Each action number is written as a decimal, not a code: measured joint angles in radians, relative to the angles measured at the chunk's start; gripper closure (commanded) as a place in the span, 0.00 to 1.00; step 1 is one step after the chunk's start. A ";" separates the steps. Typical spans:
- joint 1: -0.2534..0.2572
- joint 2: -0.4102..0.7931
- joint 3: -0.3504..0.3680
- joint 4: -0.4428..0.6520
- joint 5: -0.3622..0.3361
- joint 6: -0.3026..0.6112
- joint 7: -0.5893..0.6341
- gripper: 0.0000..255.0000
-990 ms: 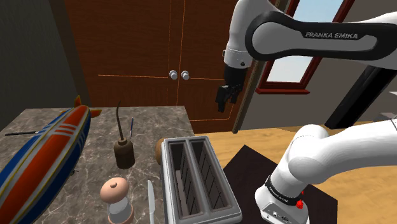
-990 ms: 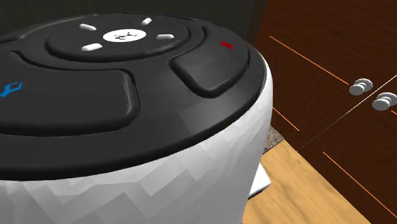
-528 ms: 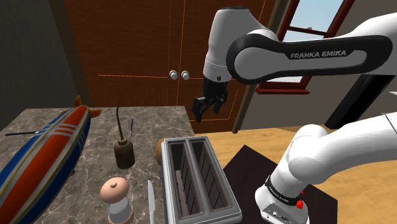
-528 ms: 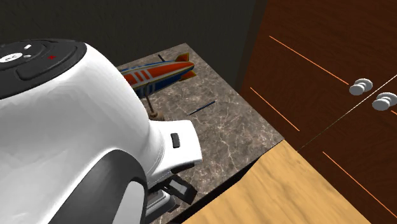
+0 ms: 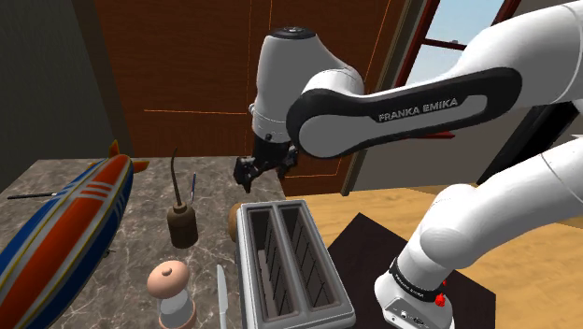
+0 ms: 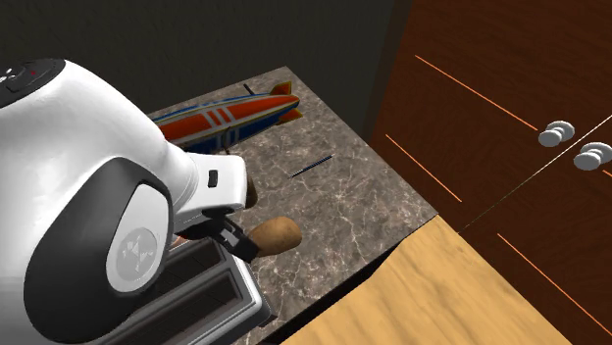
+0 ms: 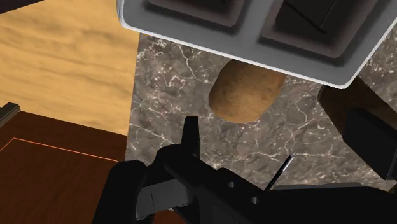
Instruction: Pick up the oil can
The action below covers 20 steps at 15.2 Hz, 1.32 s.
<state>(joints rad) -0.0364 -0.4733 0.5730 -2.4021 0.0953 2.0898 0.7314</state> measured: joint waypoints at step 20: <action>0.022 0.863 0.254 0.605 -0.879 -0.060 1.003 0.00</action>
<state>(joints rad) -0.0146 0.3895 0.8269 -1.7972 -0.7833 2.0299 1.7345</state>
